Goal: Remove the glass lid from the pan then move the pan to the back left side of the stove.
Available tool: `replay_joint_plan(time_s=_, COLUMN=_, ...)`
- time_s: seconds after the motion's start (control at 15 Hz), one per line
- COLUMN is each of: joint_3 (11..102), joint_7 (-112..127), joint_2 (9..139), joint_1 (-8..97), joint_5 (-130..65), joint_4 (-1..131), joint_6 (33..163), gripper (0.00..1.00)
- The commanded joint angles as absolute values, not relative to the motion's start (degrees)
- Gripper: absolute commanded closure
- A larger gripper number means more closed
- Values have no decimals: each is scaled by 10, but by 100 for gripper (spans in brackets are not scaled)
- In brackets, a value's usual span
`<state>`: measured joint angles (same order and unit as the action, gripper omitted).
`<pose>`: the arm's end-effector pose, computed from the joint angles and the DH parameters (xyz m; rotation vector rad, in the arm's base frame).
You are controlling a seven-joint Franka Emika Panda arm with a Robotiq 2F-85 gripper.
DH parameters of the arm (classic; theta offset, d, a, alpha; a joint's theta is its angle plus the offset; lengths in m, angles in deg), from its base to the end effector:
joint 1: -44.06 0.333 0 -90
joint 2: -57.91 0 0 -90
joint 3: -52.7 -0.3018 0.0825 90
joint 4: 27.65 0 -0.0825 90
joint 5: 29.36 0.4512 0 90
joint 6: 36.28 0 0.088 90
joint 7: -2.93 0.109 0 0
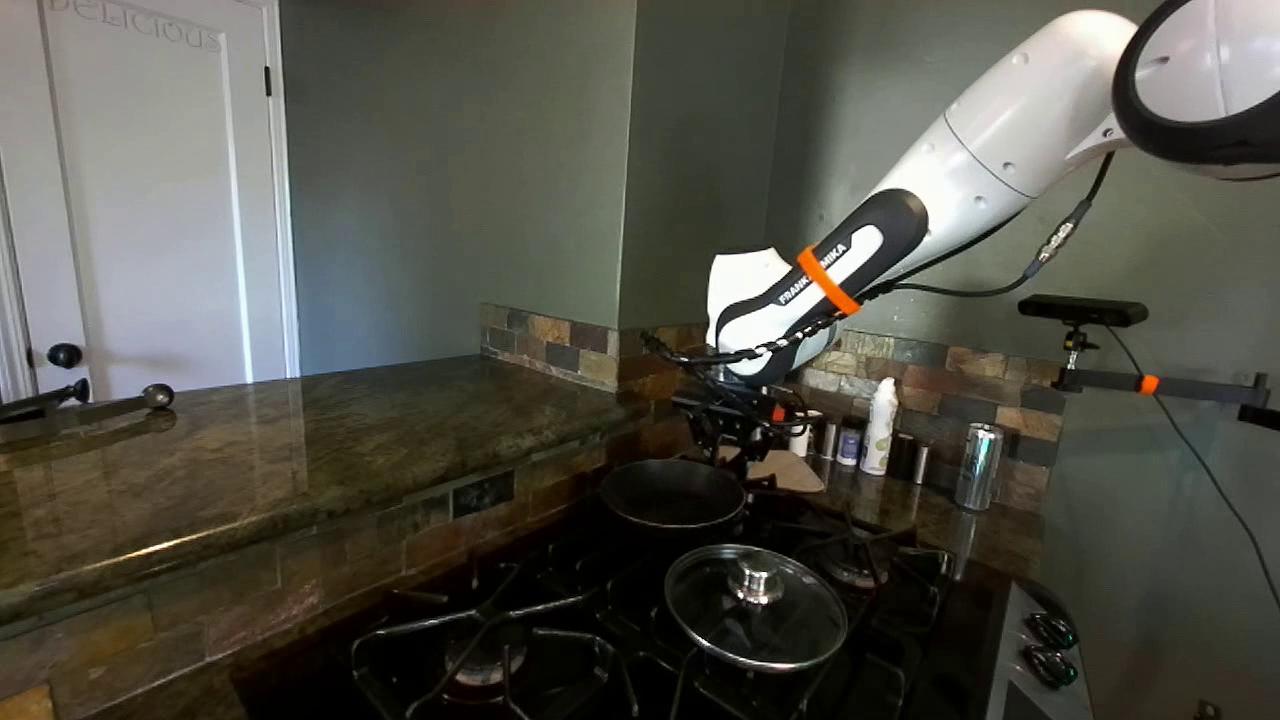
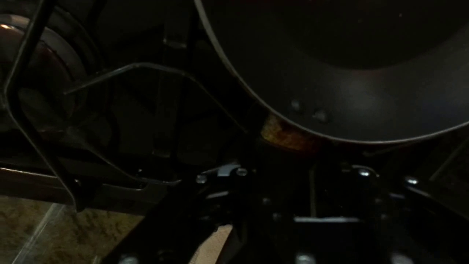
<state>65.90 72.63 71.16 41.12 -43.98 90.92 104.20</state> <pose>0.6193 -0.1786 0.2779 2.3731 -1.8101 0.3585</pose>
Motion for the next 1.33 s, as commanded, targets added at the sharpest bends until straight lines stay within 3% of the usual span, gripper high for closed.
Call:
replay_joint_plan(time_s=0.0, joint_3=658, joint_7=725, joint_2=712, joint_1=409, joint_5=-439, joint_4=908, joint_6=1041, gripper=53)
replay_joint_plan(time_s=0.2, joint_3=657, joint_7=725, joint_2=712, joint_1=410, joint_5=-439, joint_4=908, joint_6=1041, gripper=53)
replay_joint_plan(time_s=0.27, joint_3=657, joint_7=725, joint_2=712, joint_1=410, joint_5=-439, joint_4=908, joint_6=1041, gripper=78)
replay_joint_plan(time_s=1.27, joint_3=708, joint_7=701, joint_2=749, joint_1=359, joint_5=-446, joint_4=868, joint_6=1032, gripper=78)
